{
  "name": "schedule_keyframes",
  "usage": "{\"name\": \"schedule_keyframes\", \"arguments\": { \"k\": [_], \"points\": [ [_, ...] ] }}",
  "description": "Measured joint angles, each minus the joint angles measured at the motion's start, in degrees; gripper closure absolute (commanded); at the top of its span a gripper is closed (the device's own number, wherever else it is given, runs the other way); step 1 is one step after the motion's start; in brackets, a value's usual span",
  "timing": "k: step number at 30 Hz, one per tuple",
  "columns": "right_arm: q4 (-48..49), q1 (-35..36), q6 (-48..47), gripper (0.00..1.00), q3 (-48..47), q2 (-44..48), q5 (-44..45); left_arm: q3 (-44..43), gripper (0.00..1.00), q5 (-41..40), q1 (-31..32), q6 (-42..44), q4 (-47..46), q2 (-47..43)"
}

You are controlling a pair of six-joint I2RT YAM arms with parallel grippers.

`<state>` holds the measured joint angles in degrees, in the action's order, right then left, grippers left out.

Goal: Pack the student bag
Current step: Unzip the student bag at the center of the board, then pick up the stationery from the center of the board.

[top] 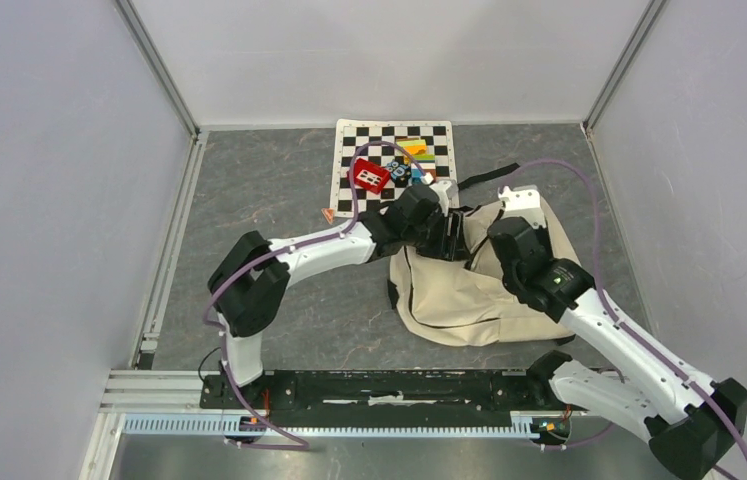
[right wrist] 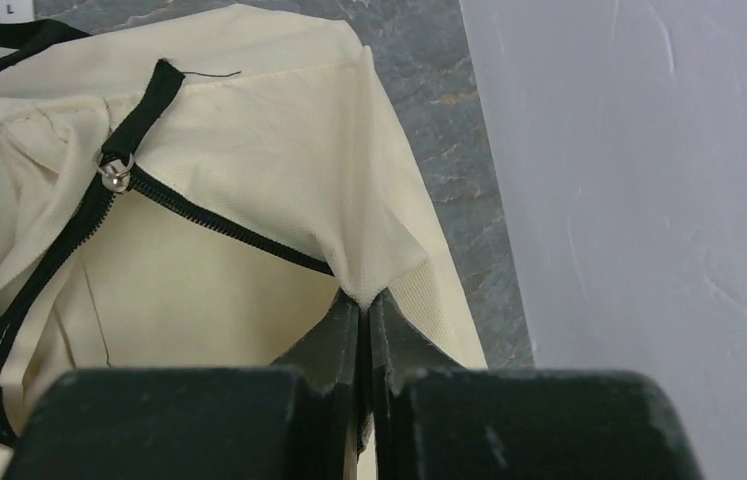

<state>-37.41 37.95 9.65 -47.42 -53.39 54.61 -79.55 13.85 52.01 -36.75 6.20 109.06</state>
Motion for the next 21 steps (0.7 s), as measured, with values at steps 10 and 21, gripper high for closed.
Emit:
{"name": "schedule_keyframes", "arguments": {
  "k": [10,21],
  "points": [
    [4.5,-7.4,-0.4,1.00,2.3,2.3,-8.3,7.5,0.00,-10.6,-2.4,9.8,7.7,-19.1],
    [5.3,-7.7,-0.3,1.00,2.3,2.6,-12.7,11.6,0.10,-18.4,-27.1,10.8,16.6,-16.8]
  ]
}}
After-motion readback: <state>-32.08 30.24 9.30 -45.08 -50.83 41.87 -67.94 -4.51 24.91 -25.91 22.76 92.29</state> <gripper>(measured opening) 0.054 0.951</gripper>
